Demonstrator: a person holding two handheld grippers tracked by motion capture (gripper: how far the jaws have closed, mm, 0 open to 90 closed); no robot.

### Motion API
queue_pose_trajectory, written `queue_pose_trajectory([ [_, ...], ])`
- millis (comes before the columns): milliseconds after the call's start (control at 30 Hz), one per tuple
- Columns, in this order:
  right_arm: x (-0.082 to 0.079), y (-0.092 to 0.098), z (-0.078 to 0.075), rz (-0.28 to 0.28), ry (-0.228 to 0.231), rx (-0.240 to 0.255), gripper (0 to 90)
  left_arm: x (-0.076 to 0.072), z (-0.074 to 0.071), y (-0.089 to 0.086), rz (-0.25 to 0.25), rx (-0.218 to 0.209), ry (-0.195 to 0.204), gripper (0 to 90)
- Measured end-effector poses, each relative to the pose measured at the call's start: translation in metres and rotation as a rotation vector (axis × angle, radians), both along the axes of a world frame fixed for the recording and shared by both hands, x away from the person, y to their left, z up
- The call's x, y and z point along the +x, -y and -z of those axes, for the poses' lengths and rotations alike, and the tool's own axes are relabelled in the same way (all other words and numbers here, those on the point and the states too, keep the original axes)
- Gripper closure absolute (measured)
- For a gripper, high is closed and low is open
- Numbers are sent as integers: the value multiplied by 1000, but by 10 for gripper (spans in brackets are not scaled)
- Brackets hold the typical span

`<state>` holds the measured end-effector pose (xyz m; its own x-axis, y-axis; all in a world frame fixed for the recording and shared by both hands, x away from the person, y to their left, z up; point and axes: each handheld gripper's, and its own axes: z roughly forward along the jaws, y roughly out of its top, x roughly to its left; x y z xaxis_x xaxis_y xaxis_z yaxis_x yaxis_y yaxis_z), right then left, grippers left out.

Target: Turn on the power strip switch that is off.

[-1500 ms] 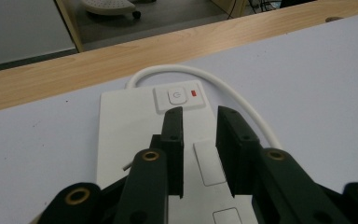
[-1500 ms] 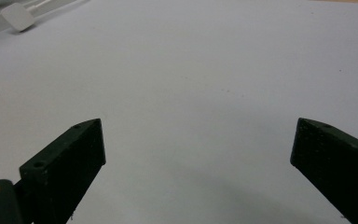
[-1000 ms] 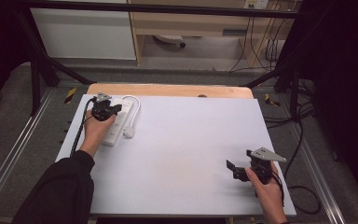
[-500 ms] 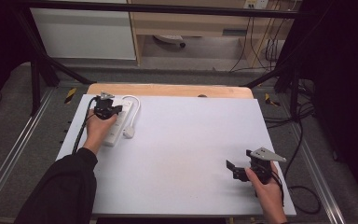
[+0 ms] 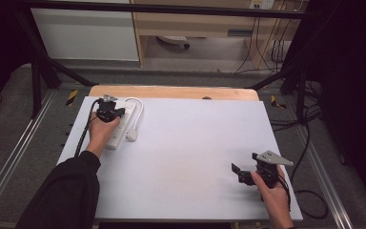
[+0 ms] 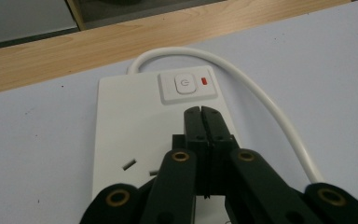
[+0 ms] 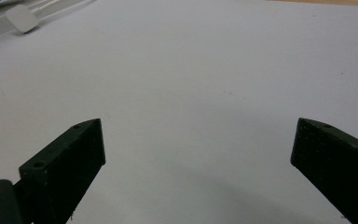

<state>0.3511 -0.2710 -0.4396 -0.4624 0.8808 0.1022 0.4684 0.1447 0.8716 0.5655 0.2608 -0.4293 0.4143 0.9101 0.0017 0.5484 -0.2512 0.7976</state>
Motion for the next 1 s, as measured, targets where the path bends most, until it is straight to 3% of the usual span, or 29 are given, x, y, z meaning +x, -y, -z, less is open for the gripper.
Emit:
queue_pose_trajectory([
  [367, 0, -1, 1, -6, -9, -6, 33, 2, -2, 3, 20, 28, -36, 900],
  [1000, 0, -1, 1, -10, -10, -4, 32, 6, -4, 11, 25, 35, -47, 900],
])
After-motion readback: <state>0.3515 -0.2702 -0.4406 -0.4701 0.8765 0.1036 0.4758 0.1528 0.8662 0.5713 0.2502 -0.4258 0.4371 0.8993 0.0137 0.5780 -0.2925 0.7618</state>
